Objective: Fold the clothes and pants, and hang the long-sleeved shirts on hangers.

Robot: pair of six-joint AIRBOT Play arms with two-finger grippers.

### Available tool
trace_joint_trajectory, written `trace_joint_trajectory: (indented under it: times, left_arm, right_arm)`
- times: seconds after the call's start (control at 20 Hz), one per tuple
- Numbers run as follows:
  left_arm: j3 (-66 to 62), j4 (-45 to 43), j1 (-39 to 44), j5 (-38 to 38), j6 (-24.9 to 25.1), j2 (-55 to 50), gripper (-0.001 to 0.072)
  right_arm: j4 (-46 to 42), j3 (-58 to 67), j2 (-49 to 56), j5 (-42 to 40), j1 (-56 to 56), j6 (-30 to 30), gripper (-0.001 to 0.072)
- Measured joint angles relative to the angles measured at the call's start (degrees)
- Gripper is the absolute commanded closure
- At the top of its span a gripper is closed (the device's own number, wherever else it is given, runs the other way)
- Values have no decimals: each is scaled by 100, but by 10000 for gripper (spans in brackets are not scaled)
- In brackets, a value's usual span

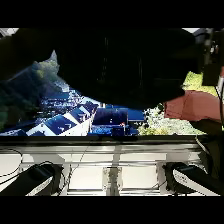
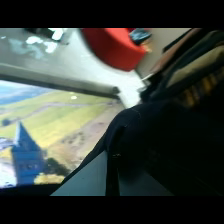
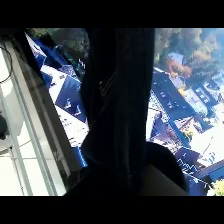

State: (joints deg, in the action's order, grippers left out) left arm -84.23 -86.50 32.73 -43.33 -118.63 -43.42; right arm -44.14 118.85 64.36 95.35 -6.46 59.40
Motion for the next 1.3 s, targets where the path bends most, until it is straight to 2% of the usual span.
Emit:
trace_joint_trajectory:
  times: [0.3, 0.6, 0.75, 0.9, 1.1, 1.3]
  left_arm:
    - [354, -127, 33, -470, -304, 94, 682]
    - [1482, -1545, 35, -557, -1419, 90, 682]
    - [2039, -2352, 39, -505, -1777, -15, 682]
    - [2365, -3064, 44, -452, -1910, -289, 682]
    - [2514, -3901, 37, -111, -1985, -859, 681]
    - [2553, -4328, -101, 282, -2004, -1554, 682]
  right_arm:
    - [-4, -374, -33, 240, 0, 168, 703]
    - [-243, -704, 855, 337, 0, 262, 703]
    - [-400, -739, 1513, 225, -7, 227, 703]
    - [-472, -750, 2048, -111, -11, 44, 703]
    - [-809, -761, 2396, -944, -94, -361, 703]
    - [-1244, -802, 2664, -1552, -262, -627, 703]
